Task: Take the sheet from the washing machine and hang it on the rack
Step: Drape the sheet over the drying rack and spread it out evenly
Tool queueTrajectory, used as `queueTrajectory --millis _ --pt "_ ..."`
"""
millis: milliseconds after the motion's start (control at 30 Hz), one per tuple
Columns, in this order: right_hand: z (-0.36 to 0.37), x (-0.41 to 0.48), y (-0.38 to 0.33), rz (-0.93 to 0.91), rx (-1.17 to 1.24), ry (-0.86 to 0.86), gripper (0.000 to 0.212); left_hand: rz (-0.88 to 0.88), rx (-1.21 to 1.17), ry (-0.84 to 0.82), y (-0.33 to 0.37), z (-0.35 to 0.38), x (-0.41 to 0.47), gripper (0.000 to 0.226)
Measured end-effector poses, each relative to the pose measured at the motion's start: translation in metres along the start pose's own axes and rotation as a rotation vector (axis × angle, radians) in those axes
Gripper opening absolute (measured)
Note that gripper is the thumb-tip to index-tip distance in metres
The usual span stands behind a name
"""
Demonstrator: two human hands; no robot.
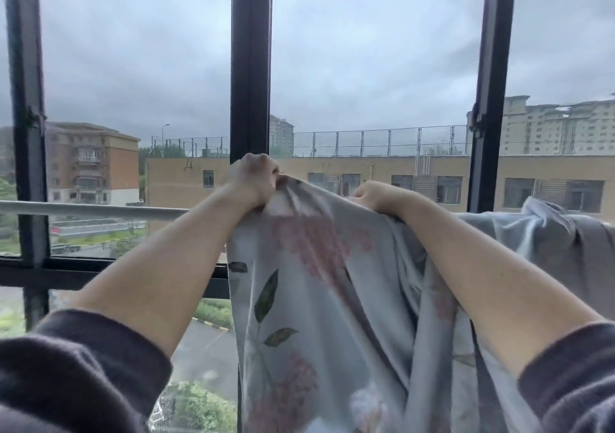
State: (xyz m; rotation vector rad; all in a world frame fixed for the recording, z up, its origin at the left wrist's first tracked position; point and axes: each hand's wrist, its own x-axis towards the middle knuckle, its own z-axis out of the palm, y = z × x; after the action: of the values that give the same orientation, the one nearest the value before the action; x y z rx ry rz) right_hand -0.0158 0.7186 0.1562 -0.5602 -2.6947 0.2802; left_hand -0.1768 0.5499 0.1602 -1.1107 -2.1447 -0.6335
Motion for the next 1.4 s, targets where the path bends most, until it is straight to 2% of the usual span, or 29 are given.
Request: queueTrajectory --millis 100,167,200,300,333,500,600,667,767,833,900,967,1000,1033,1067,1100,1167,1233,1300,1367,1400 --pt "0.002 -0.010 -0.010 -0.128 0.089 0.173 0.034 -0.186 0.014 -0.588 0.001 0.007 0.002 0.026" --pt "-0.001 -0.024 -0.013 -0.251 0.062 0.302 0.037 -0.213 0.045 -0.781 0.001 0.002 0.000 0.030" --pt "-0.003 -0.032 -0.014 -0.290 0.042 0.299 0.039 -0.212 0.064 -0.810 0.000 -0.001 0.000 0.030" --pt "-0.005 -0.061 -0.006 -0.291 -0.090 0.085 0.043 -0.201 0.118 -0.813 0.004 -0.003 -0.003 0.027" --pt "-0.004 -0.067 -0.004 -0.275 -0.117 0.070 0.043 -0.199 0.119 -0.816 0.006 -0.004 -0.005 0.026" --pt "0.009 -0.072 -0.007 -0.302 -0.237 0.439 0.033 -0.199 0.017 -0.801 0.023 -0.010 -0.016 0.025" --pt "-0.004 -0.065 -0.007 -0.285 -0.145 0.585 0.032 -0.208 -0.050 -0.707 0.022 -0.010 -0.019 0.024" --pt "-0.023 -0.053 -0.012 -0.252 -0.107 0.657 0.034 -0.269 -0.175 -0.687 0.018 -0.008 -0.021 0.024" --pt "-0.043 -0.027 -0.023 -0.119 -0.175 0.676 0.029 -0.335 -0.368 -0.701 0.015 -0.005 -0.024 0.023" --pt "-0.038 -0.012 -0.021 -0.011 -0.189 0.556 0.029 -0.315 -0.393 -0.675 0.009 -0.002 -0.021 0.022" --pt "-0.021 -0.002 -0.008 0.066 -0.162 0.294 0.034 -0.257 -0.321 -0.621 0.007 0.002 -0.017 0.027" --pt "-0.006 0.005 0.003 0.148 -0.172 -0.034 0.031 -0.177 -0.247 -0.416 0.006 0.005 -0.016 0.032" --pt "-0.001 0.008 0.005 0.166 -0.196 -0.152 0.028 -0.117 -0.245 -0.257 0.005 0.005 -0.019 0.032" --pt "0.000 0.008 0.006 0.165 -0.207 -0.201 0.028 -0.018 -0.296 -0.082 0.005 0.005 -0.026 0.033" --pt "-0.001 0.010 0.006 0.154 -0.200 -0.204 0.028 0.130 -0.374 0.073 0.005 0.004 -0.035 0.036" --pt "-0.002 0.009 0.006 0.140 -0.184 -0.199 0.027 0.291 -0.417 0.149 0.007 0.003 -0.047 0.042" --pt "-0.002 0.010 0.008 0.120 -0.153 -0.193 0.027 0.530 -0.273 0.123 0.006 0.005 -0.071 0.061" --pt "-0.001 0.010 0.009 0.111 -0.122 -0.180 0.027 0.587 -0.030 0.139 0.006 0.019 -0.093 0.084" --pt "-0.001 0.011 0.009 0.108 -0.076 -0.151 0.025 0.578 0.083 0.177 0.009 0.032 -0.108 0.107" --pt "-0.001 0.012 0.010 0.117 -0.048 -0.139 0.028 0.531 0.129 0.236 0.014 0.043 -0.118 0.115" --pt "-0.001 0.011 0.010 0.122 -0.043 -0.141 0.031 0.499 0.135 0.278 0.018 0.047 -0.122 0.111"
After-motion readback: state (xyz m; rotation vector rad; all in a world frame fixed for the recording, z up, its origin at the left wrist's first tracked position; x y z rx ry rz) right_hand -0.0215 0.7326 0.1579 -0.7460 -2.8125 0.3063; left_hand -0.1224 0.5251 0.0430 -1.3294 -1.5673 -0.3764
